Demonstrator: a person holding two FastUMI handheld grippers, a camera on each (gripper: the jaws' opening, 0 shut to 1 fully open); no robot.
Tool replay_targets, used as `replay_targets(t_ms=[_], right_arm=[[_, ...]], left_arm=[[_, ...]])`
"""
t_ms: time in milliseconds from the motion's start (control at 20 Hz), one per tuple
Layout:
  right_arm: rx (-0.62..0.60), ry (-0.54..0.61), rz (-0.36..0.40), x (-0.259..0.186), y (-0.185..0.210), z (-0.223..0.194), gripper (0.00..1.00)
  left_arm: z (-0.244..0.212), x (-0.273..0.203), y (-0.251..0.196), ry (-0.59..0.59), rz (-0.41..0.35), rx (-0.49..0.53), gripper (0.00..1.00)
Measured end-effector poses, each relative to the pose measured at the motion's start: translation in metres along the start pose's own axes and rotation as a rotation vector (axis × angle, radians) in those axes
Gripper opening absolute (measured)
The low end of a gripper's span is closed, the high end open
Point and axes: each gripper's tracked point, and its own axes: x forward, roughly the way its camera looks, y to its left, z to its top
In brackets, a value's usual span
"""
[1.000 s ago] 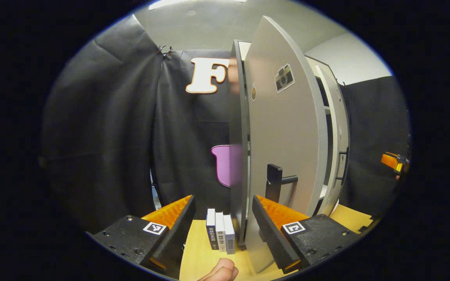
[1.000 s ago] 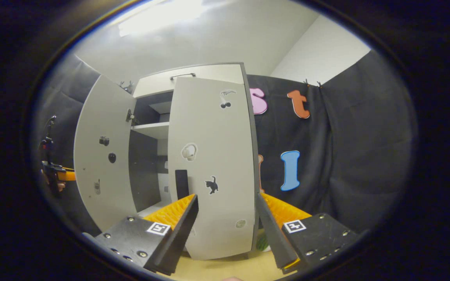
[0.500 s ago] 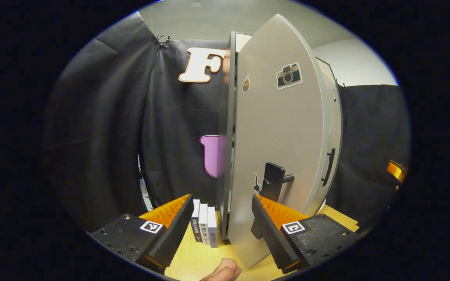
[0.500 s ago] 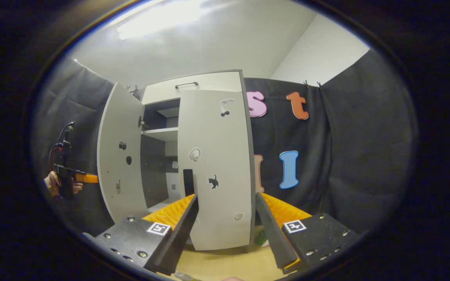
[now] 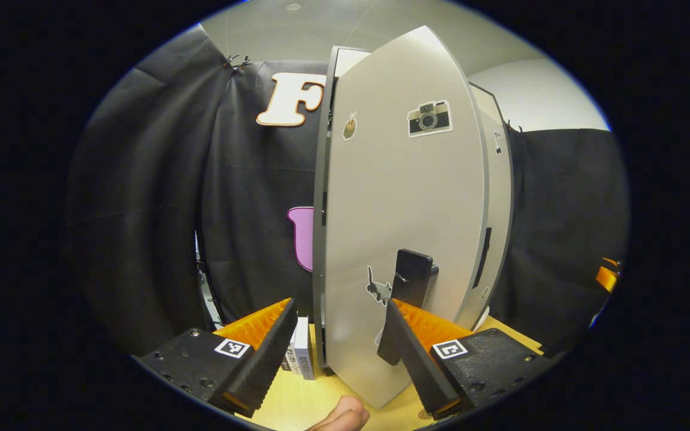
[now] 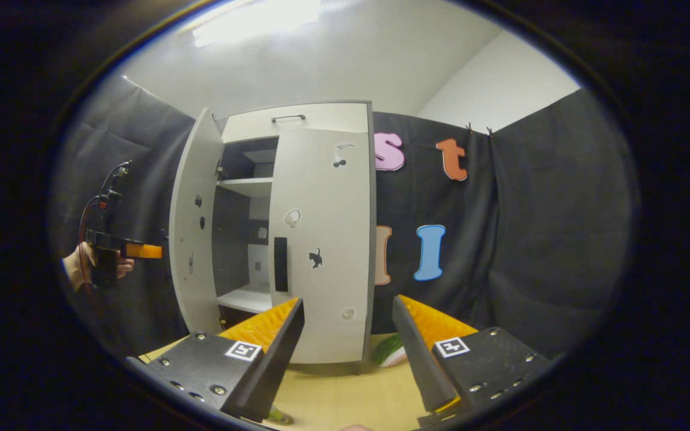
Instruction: Grasp the bottle in the cabinet with the left hand and place it on the coaster, then close the right door with the right hand and the left door with the left hand.
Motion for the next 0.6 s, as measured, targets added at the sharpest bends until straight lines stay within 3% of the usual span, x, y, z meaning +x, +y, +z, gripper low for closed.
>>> replay_targets(t_ms=[100,150,200,250,600], right_arm=[[-0.001,0.004,0.005,0.001,0.000,-0.002,0.87],[-0.003,0.006,0.006,0.002,0.001,-0.002,0.90],[-0.004,0.007,0.008,0.001,0.001,-0.002,0.87],[-0.003,0.007,0.010,0.002,0.002,-0.001,0.90],[-0.019,0.014,-0.001,0.016,0.008,0.001,0.87]], left_arm=[[-0.001,0.005,-0.009,0.001,-0.020,-0.001,0.95],[-0.002,0.007,-0.013,0.005,-0.030,-0.007,0.95],[-0.002,0.009,-0.014,0.006,-0.041,-0.014,0.91],[-0.002,0.012,-0.017,0.005,-0.052,-0.021,0.95],[0.000,0.028,-0.066,-0.004,-0.092,-0.004,0.95]])
